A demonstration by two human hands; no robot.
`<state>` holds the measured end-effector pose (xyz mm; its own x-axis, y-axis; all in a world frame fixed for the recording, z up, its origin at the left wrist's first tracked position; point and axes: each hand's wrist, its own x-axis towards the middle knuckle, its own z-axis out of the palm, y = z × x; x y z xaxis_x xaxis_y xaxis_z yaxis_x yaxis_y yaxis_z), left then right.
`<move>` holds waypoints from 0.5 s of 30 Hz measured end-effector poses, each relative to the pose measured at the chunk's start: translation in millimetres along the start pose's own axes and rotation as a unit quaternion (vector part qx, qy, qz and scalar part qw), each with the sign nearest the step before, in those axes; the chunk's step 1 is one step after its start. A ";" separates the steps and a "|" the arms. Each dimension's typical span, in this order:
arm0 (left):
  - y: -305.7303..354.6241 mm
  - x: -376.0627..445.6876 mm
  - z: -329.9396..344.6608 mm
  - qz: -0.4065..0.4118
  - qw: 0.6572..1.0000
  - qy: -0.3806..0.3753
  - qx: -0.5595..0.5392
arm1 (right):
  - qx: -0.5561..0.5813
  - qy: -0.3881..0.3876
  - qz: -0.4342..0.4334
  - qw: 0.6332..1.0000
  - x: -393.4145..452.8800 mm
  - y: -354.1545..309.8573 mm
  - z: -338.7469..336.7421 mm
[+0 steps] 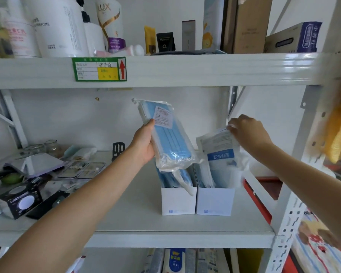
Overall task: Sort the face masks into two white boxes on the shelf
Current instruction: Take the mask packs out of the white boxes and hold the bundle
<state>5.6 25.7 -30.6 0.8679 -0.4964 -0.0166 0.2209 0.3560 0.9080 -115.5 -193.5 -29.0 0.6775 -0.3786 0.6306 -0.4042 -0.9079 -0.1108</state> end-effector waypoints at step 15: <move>-3.6 -9.4 -4.2 0.037 0.995 -0.004 -0.089 | 0.627 0.187 0.274 0.705 -26.3 -44.8 -5.0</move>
<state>-1.5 32.4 -35.5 0.8817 -0.4690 0.0510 0.2324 0.5259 0.8182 -118.3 -141.9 -36.7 0.3267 -0.8731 0.3619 0.4773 -0.1781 -0.8605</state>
